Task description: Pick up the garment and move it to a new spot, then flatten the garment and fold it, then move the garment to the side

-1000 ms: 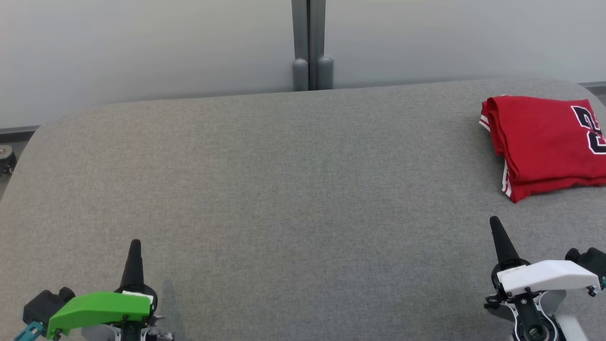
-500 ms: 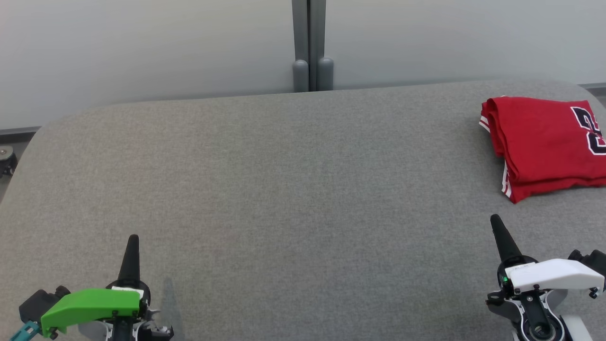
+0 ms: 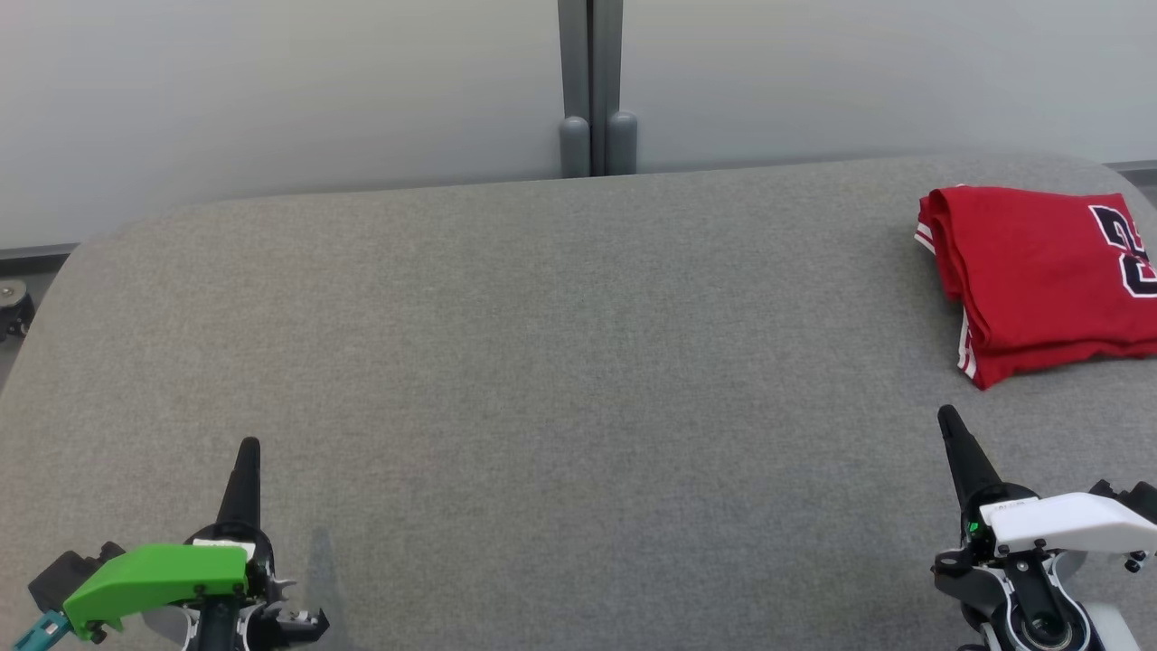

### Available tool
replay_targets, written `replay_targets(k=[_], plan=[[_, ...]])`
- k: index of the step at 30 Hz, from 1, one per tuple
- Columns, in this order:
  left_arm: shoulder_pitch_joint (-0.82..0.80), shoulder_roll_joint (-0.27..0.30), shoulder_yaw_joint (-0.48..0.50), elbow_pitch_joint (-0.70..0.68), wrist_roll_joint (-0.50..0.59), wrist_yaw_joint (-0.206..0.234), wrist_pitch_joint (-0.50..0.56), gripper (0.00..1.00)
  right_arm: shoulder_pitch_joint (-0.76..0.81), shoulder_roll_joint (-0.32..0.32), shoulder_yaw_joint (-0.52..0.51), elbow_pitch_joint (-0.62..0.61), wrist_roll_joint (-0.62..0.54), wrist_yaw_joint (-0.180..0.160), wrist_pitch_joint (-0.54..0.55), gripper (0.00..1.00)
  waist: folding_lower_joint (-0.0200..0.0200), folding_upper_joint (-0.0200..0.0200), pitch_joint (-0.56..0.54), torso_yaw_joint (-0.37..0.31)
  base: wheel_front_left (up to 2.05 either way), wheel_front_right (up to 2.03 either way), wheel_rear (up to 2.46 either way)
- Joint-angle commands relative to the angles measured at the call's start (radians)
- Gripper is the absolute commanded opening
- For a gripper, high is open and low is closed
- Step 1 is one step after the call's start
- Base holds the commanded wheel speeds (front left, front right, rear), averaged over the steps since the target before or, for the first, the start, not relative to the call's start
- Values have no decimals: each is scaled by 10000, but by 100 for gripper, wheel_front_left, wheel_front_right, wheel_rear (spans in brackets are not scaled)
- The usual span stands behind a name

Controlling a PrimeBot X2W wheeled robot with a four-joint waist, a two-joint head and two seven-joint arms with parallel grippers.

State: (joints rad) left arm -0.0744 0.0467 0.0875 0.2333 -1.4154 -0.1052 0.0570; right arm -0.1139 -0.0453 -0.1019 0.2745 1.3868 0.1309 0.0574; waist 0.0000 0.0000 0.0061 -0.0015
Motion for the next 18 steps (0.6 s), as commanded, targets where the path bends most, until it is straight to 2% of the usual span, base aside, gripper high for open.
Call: replay_targets(k=[1, 18], plan=[[-263, 52, 44, -73, -179, 32, 59, 0, -123, -59, -44, -95, 223, -1, 82, 0, 0, 0, -3, 1, 0, 0, 0], [-376, 58, 219, -132, -1321, 33, 398, 0, -124, -69, -117, -177, 1506, -1, 406, 0, 0, 0, -42, 8, 0, 0, 0]])
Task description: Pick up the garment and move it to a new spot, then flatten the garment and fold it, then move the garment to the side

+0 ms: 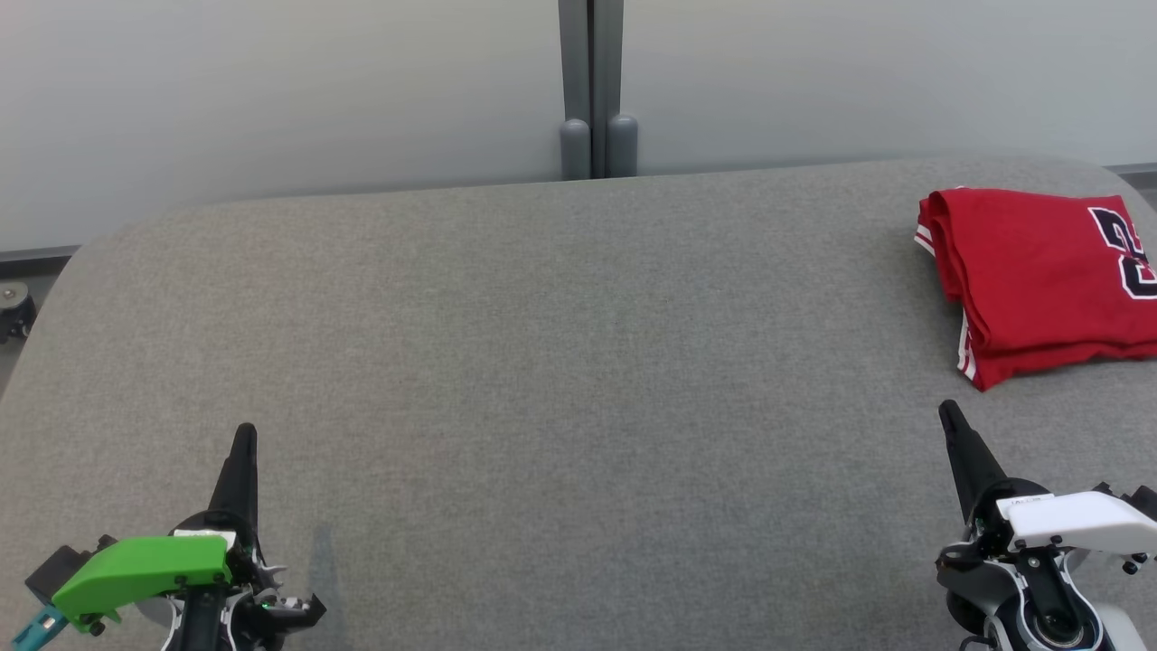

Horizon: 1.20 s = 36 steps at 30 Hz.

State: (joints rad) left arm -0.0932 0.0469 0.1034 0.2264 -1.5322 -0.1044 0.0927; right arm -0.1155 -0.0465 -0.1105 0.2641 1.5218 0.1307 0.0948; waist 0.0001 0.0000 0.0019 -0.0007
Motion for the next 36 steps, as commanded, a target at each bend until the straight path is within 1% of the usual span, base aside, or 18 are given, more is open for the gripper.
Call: replay_targets(k=[1, 12, 36], plan=[[-199, 57, 68, -67, -198, 26, 56, 0, -109, -59, -34, -78, 214, 1, 43, 0, -1, 0, -3, 1, 0, 0, 0], [-248, 61, 153, -92, -841, 28, 255, 0, -95, -65, -77, -122, 936, 0, 245, 0, -1, 0, -28, 6, 0, 0, 0], [-243, 60, 145, -90, -813, 28, 254, 0, -93, -64, -74, -115, 901, 0, 244, 0, -1, 0, -29, 6, 0, 0, 0]])
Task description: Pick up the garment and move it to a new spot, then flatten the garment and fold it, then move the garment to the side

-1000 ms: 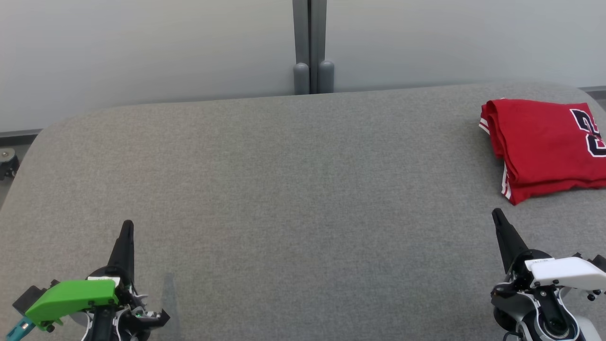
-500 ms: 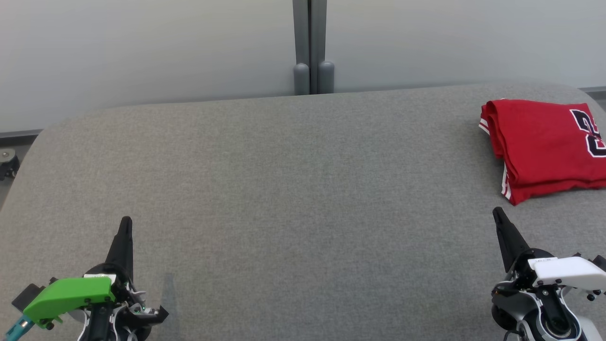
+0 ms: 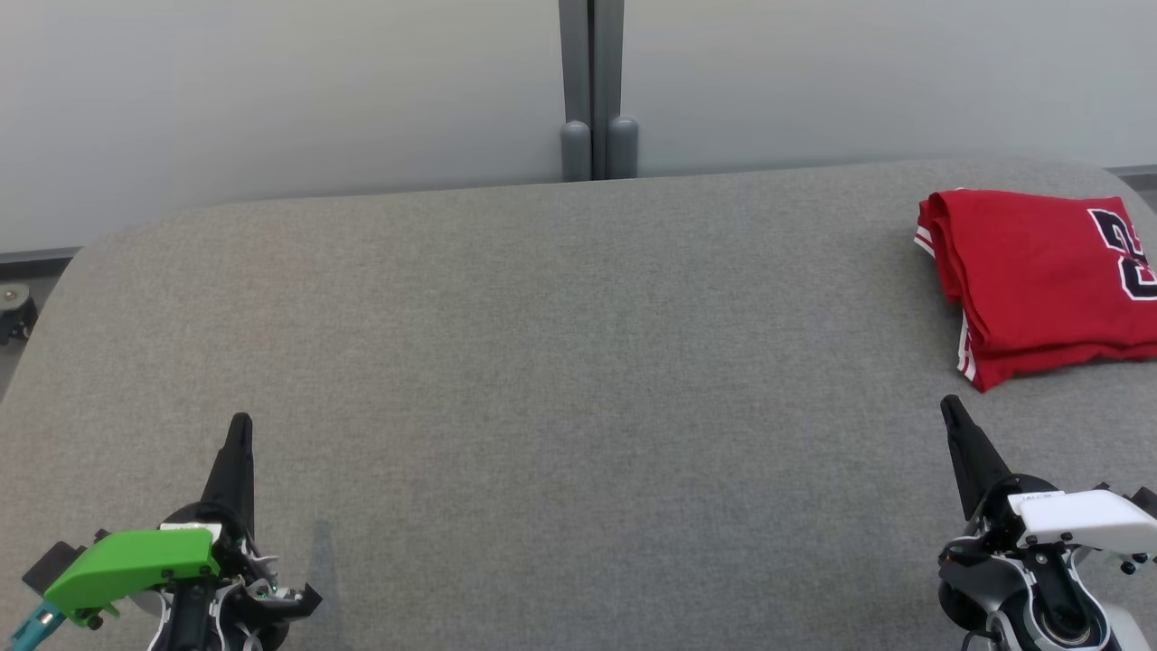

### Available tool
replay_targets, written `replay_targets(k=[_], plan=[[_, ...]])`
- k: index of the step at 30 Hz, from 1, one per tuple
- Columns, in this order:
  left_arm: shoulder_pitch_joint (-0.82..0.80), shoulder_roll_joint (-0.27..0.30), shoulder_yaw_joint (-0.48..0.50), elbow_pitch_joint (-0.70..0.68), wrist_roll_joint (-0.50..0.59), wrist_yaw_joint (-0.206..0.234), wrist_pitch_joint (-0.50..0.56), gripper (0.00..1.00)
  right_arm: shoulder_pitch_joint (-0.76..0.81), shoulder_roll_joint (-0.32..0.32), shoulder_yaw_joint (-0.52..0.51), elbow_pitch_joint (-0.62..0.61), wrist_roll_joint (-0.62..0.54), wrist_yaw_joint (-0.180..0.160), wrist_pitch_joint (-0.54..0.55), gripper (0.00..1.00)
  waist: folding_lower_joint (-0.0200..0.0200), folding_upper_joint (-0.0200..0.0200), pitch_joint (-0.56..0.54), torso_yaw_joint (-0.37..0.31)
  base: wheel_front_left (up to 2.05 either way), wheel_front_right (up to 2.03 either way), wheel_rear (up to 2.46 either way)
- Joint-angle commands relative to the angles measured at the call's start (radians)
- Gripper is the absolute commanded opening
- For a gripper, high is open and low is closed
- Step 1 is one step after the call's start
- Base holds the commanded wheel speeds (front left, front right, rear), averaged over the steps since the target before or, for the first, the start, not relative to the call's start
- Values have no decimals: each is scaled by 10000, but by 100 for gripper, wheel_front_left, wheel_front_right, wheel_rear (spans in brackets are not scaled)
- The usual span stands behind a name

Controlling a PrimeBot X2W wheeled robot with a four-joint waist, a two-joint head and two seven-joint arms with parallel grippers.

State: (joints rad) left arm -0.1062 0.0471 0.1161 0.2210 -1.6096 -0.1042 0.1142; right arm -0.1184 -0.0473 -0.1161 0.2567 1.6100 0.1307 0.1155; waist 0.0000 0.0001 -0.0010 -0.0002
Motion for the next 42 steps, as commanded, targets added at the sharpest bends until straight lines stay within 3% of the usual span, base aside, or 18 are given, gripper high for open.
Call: replay_targets(k=[1, 42], plan=[[-114, 58, 19, -37, -38, 26, 39, 0, -65, -56, -18, -40, 19, 0, 37, 0, 0, -1, 0, 0, 0, 0, 0], [-114, 58, 16, -35, -40, 26, 37, 0, -65, -56, -18, -40, 19, 0, 37, 0, 0, -1, 0, 0, 0, 0, 0]])
